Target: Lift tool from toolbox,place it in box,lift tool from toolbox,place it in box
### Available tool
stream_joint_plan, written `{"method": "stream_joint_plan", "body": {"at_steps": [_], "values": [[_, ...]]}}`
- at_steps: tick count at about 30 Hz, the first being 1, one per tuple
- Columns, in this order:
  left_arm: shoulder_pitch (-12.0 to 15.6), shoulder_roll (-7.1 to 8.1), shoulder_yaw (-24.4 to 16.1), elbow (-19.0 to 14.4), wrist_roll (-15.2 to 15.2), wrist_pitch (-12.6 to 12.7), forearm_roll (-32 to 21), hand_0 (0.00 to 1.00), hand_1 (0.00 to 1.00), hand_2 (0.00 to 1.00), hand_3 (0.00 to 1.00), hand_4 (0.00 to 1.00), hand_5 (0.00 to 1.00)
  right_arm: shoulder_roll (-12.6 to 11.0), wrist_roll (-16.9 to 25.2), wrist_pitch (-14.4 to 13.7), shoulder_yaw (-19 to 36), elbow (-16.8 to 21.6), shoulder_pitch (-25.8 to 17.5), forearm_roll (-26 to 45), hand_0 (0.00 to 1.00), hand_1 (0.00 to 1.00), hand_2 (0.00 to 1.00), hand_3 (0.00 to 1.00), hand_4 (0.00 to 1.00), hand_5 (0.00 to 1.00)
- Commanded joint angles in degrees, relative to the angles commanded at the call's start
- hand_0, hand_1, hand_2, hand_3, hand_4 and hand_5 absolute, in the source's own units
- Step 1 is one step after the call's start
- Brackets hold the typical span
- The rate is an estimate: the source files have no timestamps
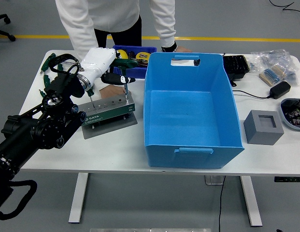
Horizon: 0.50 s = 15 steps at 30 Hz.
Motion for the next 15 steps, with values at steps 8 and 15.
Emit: {"method": "stream_joint_plan", "body": {"at_steps": [8, 15], "values": [[-0.4, -0.07, 0.3, 1.1, 0.8, 0.7, -1.5, 0.333, 0.165, 0.190, 0.286, 0.998, 0.694, 0.0, 0.0, 0.0, 0.0, 0.0, 0.1, 0.0, 0.724, 0.702, 0.745, 0.587, 0.827, 0.727], [-0.5, -0.22, 0.6, 1.9, 1.0, 1.2, -2.4, 0.221, 0.075, 0.110, 0.143, 0.998, 0.700, 0.1, -0.1, 0.0, 0.3, 0.0, -0.1, -0.4, 0.725, 0.702, 0.745, 0.587, 0.827, 0.728]]}}
